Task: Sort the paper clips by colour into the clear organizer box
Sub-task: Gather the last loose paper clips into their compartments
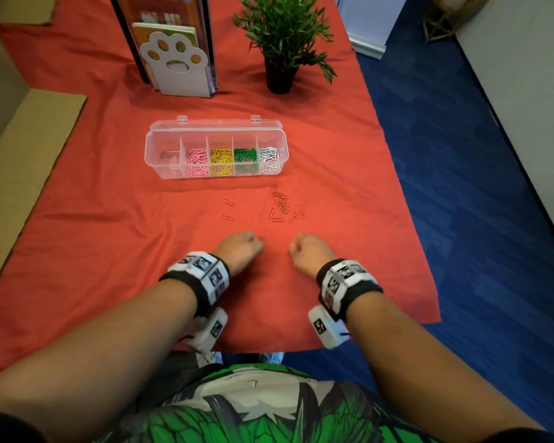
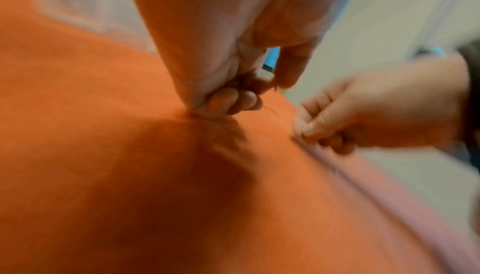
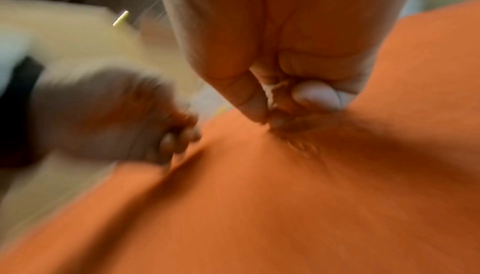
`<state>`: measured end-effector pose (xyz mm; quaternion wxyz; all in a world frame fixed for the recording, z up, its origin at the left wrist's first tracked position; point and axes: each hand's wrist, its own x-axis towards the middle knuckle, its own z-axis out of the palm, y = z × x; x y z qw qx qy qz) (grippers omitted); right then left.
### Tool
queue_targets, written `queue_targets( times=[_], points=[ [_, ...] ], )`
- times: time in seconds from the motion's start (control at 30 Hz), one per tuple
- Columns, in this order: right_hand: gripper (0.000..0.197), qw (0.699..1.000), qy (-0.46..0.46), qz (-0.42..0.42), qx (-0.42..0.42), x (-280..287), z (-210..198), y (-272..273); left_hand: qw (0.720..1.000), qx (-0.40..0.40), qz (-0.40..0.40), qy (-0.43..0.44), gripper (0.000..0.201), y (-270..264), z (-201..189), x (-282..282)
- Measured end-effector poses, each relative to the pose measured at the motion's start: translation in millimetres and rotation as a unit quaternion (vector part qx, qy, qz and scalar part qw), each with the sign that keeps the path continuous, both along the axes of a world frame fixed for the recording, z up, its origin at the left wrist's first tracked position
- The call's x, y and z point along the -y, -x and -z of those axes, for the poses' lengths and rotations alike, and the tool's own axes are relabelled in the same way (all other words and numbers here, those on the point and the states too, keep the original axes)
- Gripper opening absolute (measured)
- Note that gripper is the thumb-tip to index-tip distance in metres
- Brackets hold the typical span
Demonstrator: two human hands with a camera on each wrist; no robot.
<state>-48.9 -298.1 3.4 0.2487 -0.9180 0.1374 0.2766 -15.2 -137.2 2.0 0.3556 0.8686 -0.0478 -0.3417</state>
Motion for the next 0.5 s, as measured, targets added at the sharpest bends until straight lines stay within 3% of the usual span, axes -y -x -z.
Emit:
queue_targets(
  times=[0.03, 0.1, 0.17, 0.23, 0.3, 0.33, 0.43, 0.5],
  points=[
    [0.018, 0.998, -0.051, 0.044, -0.018, 6, -2, -5, 0.990, -0.073, -0.085, 0.089, 0.018, -4, -4, -3],
    [0.028, 0.984, -0.124, 0.120, -0.047, 14, -6, -11, 0.908, -0.191, -0.252, 0.275, 0.013, -11, -13, -9],
    [0.032, 0.985, -0.119, 0.114, -0.060, 19, -9, -12, 0.826, -0.239, -0.324, 0.394, 0.011, -16, -20, -16],
    [0.021, 0.996, -0.038, 0.052, -0.058, 20, -9, -11, 0.799, -0.231, -0.347, 0.433, 0.014, -22, -25, -21],
    [0.020, 0.996, 0.066, -0.016, -0.059, 15, -7, -6, 0.814, -0.207, -0.362, 0.404, 0.018, -29, -21, -22],
    [0.028, 0.991, 0.110, -0.049, -0.062, 11, -4, -3, 0.841, -0.180, -0.359, 0.362, 0.020, -33, -18, -22],
    [0.035, 0.975, 0.177, -0.128, -0.027, -2, 3, 6, 0.960, 0.000, -0.255, 0.118, 0.010, -44, -10, -24],
    [0.037, 0.975, 0.176, -0.137, -0.004, -8, 7, 9, 0.981, 0.126, -0.144, -0.039, 0.010, -47, -5, -30]
  ],
)
